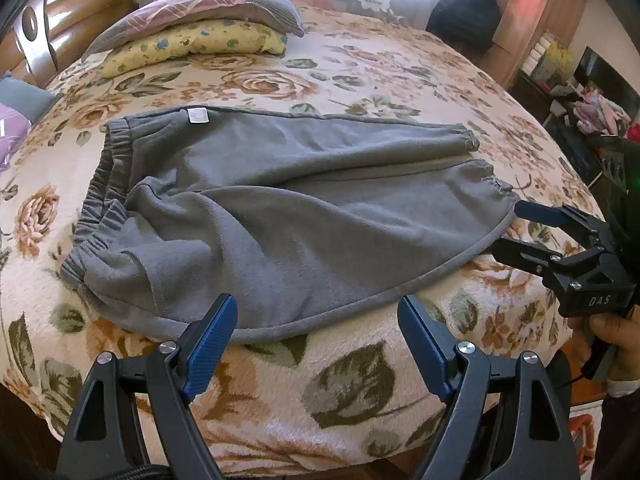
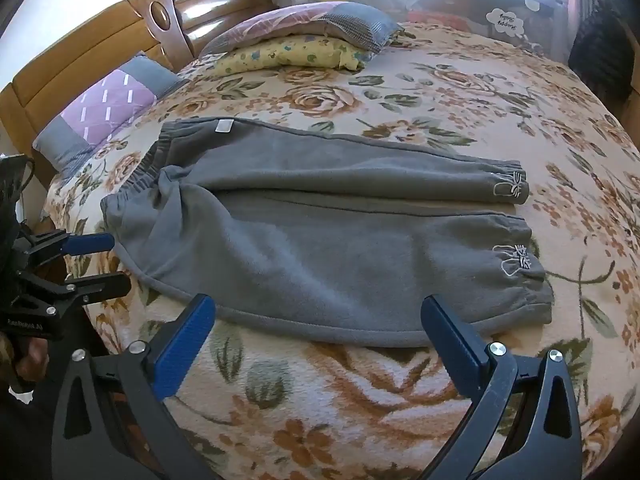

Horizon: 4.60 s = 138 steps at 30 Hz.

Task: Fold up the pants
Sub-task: 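Move both grippers toward the cuffs of the grey sweatpants, then grasp the cuff ends with the left gripper while the right gripper grasps the other cuff, then lift the cuffs with both grippers and fold them over toward the waistband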

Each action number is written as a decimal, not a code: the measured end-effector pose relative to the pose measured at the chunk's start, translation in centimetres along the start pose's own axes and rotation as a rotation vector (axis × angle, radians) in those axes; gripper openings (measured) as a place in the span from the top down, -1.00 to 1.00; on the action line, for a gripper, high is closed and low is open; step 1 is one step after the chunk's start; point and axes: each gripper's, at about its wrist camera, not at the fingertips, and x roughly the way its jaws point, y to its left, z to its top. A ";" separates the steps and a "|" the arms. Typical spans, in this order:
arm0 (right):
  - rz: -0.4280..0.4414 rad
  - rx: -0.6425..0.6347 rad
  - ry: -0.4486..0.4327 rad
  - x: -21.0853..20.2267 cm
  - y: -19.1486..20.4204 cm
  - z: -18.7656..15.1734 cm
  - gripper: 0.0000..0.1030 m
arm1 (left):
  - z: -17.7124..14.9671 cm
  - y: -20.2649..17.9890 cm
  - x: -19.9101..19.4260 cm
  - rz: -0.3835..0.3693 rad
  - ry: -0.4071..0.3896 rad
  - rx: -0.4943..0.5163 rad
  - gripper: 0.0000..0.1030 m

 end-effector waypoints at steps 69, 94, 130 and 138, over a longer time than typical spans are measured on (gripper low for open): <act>-0.056 0.233 -0.016 5.2 -18.1 8.9 -1.00 | 18.1 -5.5 14.5 -0.140 0.092 0.365 -0.61; -0.030 0.261 -0.025 8.9 -22.8 12.3 0.82 | 20.8 -6.3 22.2 -0.248 0.293 0.609 0.35; 0.187 0.187 -0.135 1.3 -18.7 4.8 0.85 | 17.7 -10.6 16.8 -0.136 0.186 0.960 -0.27; 0.177 0.165 -0.129 1.1 -18.8 5.3 0.85 | 16.9 -10.0 19.1 -0.178 0.327 0.995 0.90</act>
